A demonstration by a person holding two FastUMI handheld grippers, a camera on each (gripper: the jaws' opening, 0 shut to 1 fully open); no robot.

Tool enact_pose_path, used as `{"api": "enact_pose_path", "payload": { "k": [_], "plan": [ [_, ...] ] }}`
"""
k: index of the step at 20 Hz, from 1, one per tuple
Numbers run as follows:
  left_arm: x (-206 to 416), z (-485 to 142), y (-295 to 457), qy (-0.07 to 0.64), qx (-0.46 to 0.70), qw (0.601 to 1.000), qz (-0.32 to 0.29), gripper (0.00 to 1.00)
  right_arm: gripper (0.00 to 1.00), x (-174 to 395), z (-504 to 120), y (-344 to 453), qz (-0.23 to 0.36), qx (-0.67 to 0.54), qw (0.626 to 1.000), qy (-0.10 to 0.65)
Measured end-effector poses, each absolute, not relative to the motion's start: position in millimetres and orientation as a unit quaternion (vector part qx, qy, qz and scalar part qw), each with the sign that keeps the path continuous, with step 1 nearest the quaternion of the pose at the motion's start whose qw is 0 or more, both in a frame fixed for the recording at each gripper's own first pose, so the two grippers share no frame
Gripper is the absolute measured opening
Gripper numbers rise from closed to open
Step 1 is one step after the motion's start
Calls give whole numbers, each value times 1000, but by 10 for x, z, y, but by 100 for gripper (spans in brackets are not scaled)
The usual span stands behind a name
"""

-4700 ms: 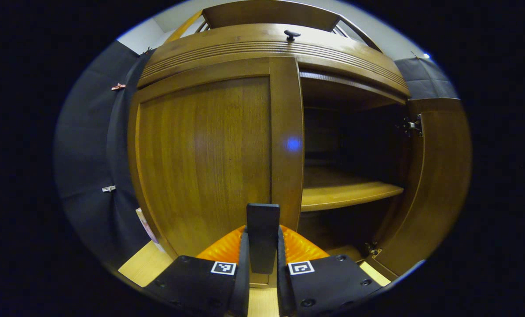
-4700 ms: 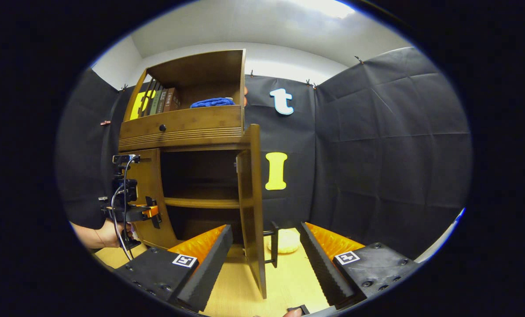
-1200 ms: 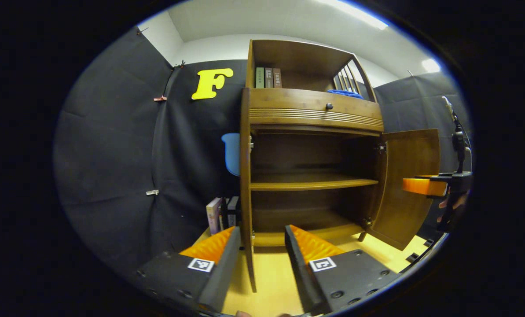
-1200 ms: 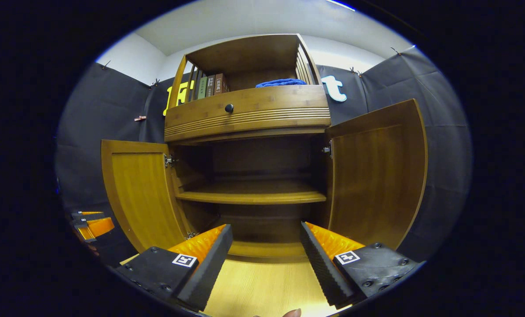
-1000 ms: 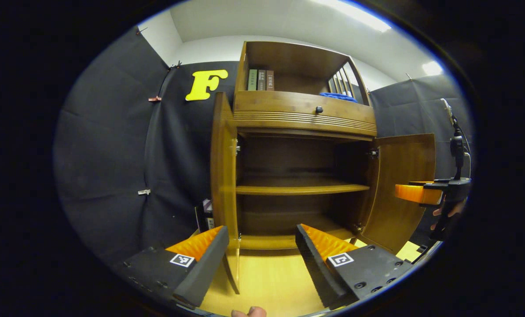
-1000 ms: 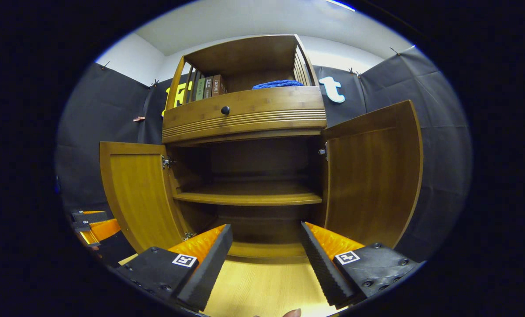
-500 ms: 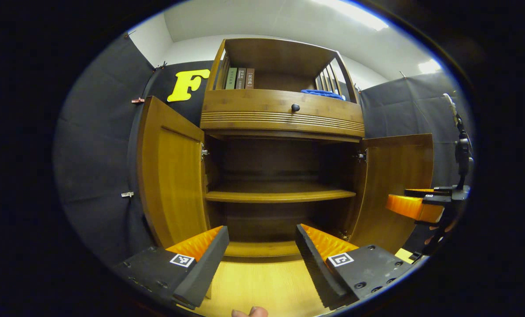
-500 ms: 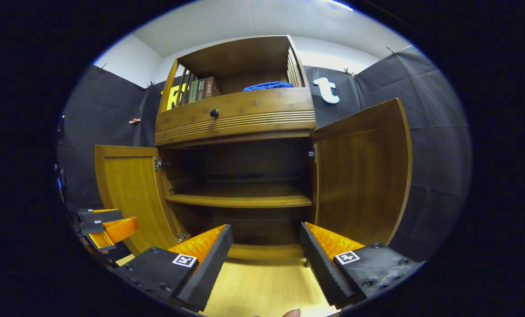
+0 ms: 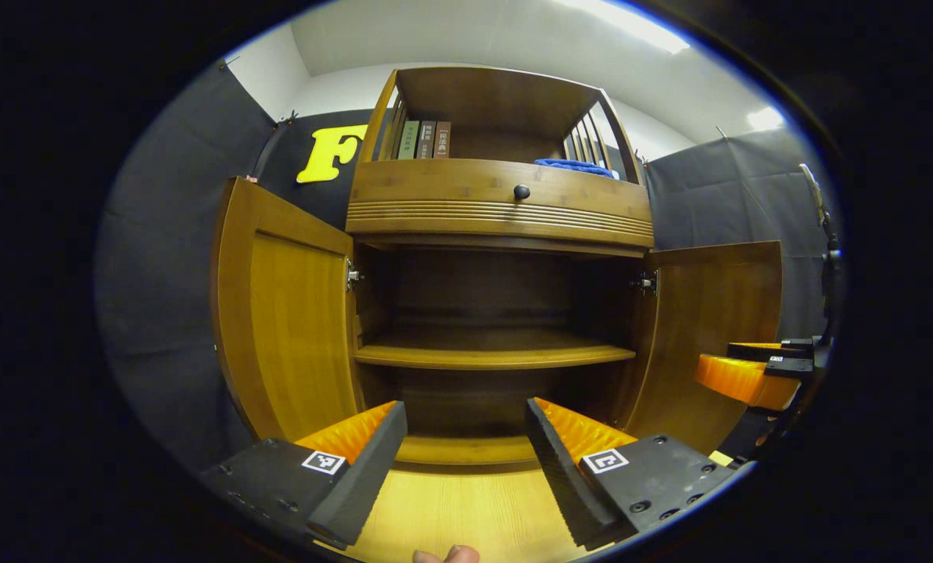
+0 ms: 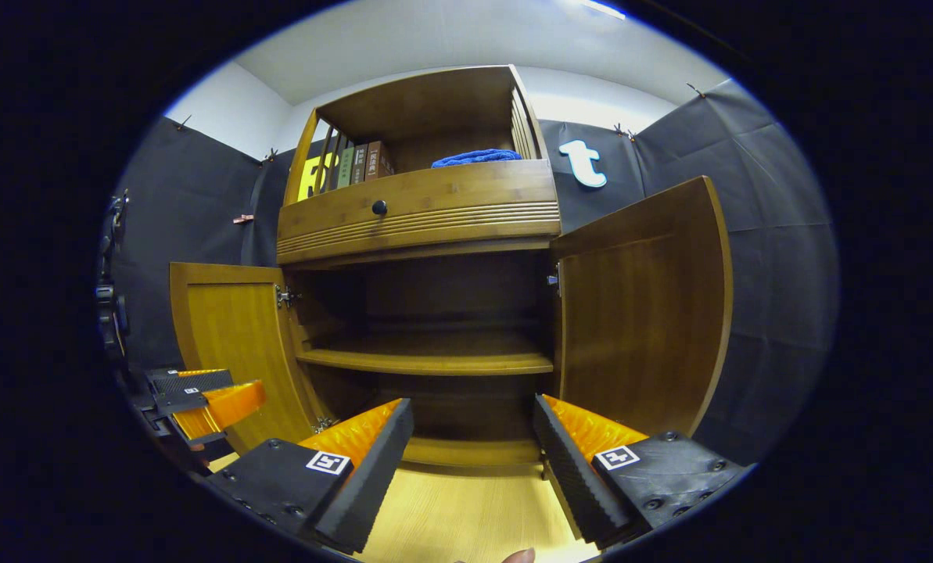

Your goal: Open the right door of the double-door shoe cabinet with the right hand, and open the left door with the left hand.

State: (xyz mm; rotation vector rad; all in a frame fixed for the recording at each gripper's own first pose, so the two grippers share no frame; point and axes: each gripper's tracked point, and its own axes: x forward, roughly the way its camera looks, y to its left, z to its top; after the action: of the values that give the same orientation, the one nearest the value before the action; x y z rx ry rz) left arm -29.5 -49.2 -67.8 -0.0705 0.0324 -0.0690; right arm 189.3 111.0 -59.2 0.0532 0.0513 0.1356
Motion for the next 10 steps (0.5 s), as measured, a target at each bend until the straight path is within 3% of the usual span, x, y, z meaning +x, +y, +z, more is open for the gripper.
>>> {"api": "enact_pose_path", "payload": {
  "k": [5, 6, 9, 10],
  "plan": [
    [-295, -664, -512, 16, -32, 999, -35, 92, 100, 1911, -573, 1097, 70, 27, 997, 24],
    [-302, -661, -526, 16, -31, 999, -35, 94, 92, 1901, -575, 1095, 70, 26, 997, 24],
    [-305, -653, -528, 16, -28, 999, -36, 94, 92, 1906, -583, 1108, 72, 25, 997, 25],
    [-308, -655, -530, 16, -27, 999, -36, 92, 100, 1907, -584, 1105, 73, 24, 997, 25]
  ]
}}
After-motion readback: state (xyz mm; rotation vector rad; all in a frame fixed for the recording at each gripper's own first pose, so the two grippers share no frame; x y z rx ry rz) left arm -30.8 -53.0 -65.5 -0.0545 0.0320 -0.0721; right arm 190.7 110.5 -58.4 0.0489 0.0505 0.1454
